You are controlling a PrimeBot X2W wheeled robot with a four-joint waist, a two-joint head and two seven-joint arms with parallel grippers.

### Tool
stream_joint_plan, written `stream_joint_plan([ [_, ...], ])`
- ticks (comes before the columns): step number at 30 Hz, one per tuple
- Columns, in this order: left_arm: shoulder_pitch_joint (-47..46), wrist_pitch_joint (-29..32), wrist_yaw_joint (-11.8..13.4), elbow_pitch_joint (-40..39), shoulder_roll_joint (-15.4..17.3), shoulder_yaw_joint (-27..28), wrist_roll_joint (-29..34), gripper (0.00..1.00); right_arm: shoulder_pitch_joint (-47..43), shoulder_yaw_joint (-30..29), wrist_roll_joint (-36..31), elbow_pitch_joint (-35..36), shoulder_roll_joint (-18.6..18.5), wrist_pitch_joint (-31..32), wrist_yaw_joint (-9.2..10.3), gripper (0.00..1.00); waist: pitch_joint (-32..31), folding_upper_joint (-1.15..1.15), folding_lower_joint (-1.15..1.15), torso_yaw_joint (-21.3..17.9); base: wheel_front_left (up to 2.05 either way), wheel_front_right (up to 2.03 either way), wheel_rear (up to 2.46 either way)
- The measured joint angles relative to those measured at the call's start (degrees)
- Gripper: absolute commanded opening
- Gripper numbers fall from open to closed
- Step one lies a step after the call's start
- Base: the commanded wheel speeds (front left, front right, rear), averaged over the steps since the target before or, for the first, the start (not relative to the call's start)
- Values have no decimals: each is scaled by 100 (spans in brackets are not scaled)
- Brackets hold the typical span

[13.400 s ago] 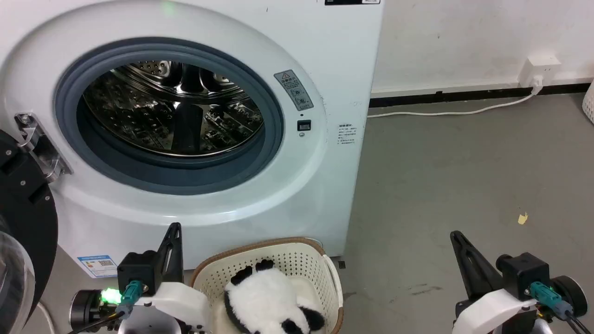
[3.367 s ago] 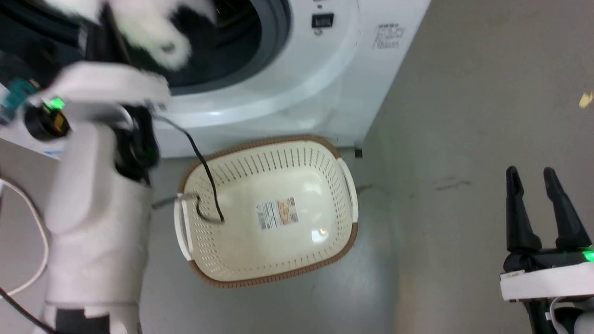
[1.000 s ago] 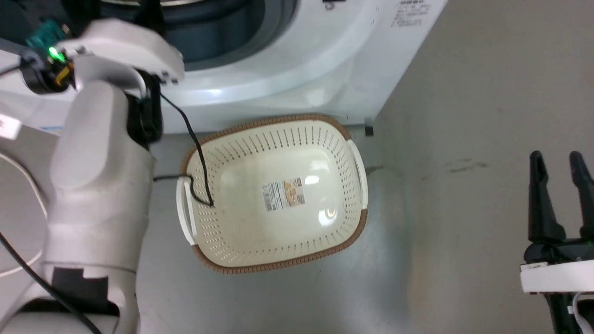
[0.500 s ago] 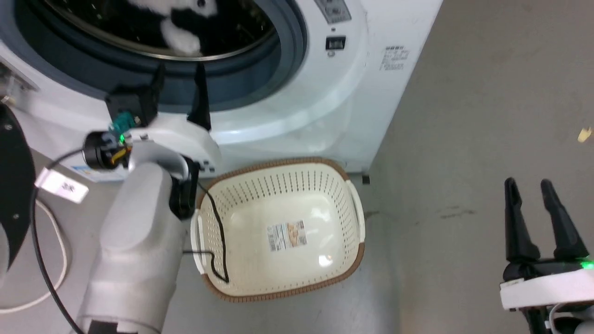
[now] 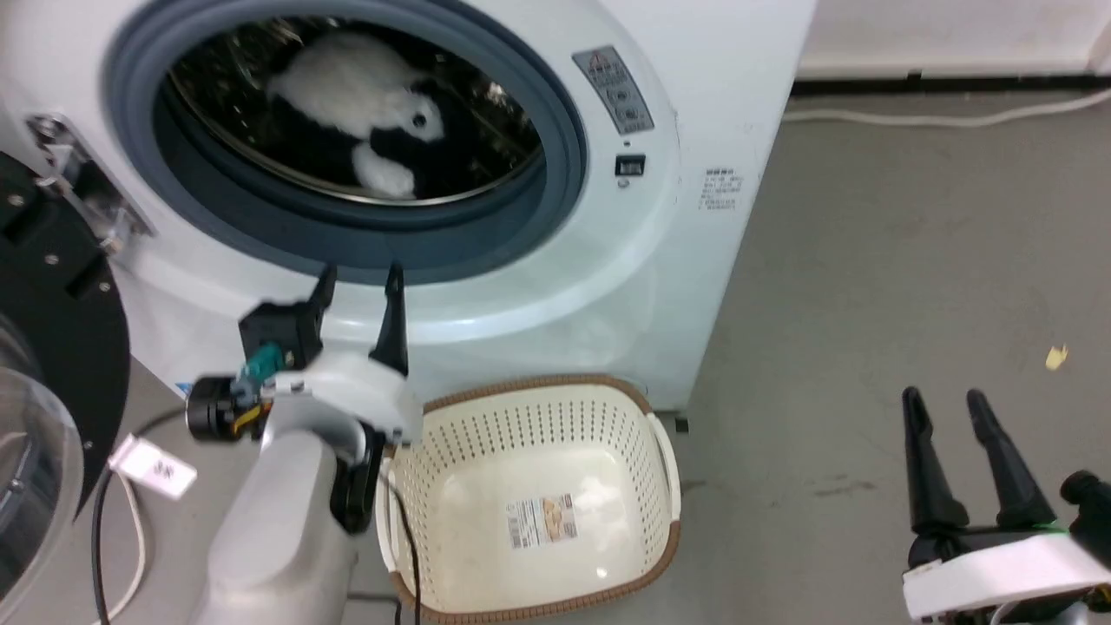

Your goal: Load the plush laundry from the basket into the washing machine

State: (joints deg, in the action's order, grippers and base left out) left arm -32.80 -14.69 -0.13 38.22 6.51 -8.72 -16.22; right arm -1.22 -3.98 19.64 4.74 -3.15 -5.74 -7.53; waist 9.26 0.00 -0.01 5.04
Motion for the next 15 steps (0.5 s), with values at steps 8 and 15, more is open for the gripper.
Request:
stream_joint_plan([
  [8, 705, 0, 96, -457, 31, -80, 102, 100, -142, 149, -168, -246, 7, -82, 0, 100, -468, 0, 0, 18, 0, 0, 0],
  [15, 1343, 0, 209, -917, 48, -118, 152, 100, -191, 134, -597, -497, 10, -140, 0, 100, -827, 0, 0, -26, 0, 0, 0],
])
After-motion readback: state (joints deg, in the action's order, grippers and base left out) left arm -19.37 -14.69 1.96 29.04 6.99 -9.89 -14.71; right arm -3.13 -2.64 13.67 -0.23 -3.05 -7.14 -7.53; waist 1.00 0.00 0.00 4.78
